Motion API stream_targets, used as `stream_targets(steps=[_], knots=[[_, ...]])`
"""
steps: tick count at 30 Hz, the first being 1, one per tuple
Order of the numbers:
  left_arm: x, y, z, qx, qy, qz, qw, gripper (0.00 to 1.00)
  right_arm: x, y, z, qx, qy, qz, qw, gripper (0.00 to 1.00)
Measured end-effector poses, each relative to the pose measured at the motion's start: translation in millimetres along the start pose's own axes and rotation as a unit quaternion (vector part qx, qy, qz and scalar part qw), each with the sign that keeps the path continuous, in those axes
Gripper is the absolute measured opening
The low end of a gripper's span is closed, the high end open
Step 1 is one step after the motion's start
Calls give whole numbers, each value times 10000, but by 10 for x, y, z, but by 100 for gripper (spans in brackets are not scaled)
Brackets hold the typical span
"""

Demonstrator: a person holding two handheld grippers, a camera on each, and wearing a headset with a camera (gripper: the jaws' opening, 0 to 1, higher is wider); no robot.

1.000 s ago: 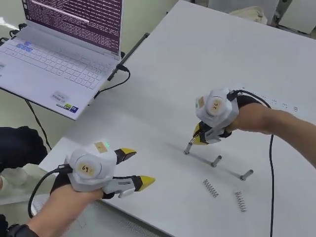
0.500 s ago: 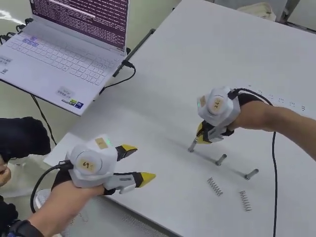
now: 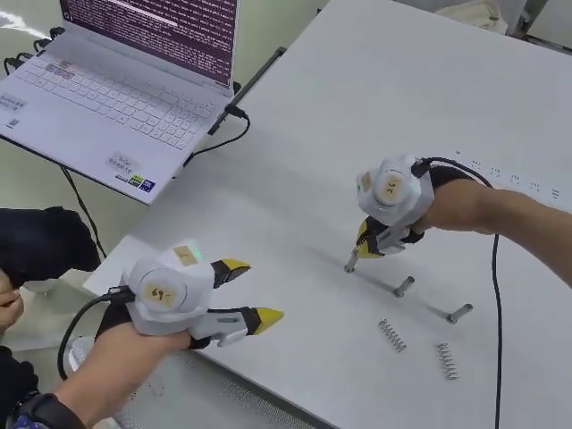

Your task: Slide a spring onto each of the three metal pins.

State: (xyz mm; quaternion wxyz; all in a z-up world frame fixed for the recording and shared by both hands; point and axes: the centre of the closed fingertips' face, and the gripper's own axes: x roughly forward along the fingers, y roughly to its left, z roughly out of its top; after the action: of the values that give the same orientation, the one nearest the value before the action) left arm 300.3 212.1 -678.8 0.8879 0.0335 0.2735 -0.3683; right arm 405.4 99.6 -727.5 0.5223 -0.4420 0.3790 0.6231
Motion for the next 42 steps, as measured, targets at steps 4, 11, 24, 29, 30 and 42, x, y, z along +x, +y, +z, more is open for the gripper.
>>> stream_targets(steps=[4,11,24,29,30,42], knots=[[1,-2,-9,-12,10,-5,10000,45,-1,-15,0,-31,33,-1,10000,9],[4,11,-17,-26,12,-5,10000,45,1,1,3,-80,74,27,9999,9],[6,3,-21,-37,18,-13,10000,45,13,4,-27,-172,192,52,9997,9],[4,7,-9,-30,4,-7,10000,45,45,3,-27,-168,201,69,9996,9],[4,6,-5,-29,1,-9,10000,45,49,7,-26,-172,205,75,9996,9],[-5,16,-1,-46,-1,1,10000,45,130,7,-41,-231,311,107,9992,9]])
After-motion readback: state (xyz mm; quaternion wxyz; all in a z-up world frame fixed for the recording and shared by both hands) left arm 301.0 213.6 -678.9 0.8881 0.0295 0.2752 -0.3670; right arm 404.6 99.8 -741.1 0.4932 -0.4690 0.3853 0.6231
